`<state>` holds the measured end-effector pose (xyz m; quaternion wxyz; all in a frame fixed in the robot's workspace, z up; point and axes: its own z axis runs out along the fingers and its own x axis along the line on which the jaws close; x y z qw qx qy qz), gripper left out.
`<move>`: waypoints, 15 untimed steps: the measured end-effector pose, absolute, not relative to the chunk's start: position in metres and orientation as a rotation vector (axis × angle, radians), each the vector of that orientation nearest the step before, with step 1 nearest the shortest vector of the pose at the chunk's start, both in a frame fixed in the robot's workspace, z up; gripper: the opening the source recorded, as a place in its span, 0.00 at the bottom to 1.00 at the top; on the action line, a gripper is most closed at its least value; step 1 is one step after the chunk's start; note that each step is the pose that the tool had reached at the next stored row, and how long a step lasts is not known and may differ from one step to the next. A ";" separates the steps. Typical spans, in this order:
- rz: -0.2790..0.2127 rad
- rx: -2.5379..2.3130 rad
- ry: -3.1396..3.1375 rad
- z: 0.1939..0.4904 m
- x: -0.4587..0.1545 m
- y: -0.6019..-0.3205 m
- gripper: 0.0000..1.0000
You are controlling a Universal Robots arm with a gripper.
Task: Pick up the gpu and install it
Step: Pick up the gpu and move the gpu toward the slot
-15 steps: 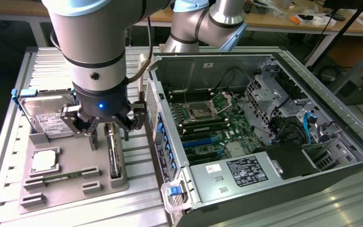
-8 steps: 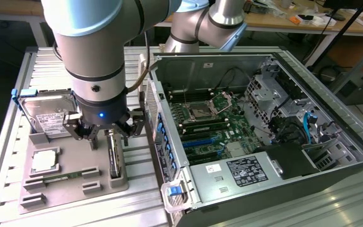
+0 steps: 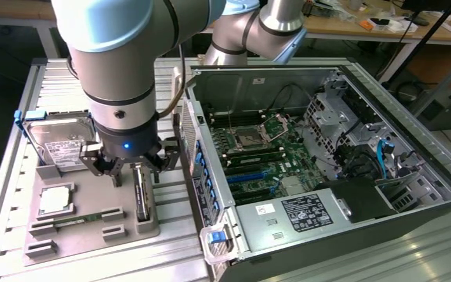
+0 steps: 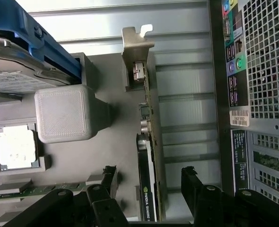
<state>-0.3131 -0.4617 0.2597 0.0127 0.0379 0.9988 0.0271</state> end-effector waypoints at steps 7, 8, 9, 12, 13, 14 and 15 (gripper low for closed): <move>0.084 0.118 3.113 0.256 -0.313 -0.461 0.66; 0.084 0.118 3.113 0.255 -0.313 -0.461 0.66; 0.085 0.118 3.113 0.255 -0.313 -0.461 0.66; 0.085 0.118 3.113 0.253 -0.313 -0.461 0.66; 0.085 0.118 3.113 0.253 -0.313 -0.461 0.66; 0.085 0.118 3.113 0.252 -0.313 -0.461 0.66; 0.085 0.118 3.113 0.252 -0.313 -0.461 0.66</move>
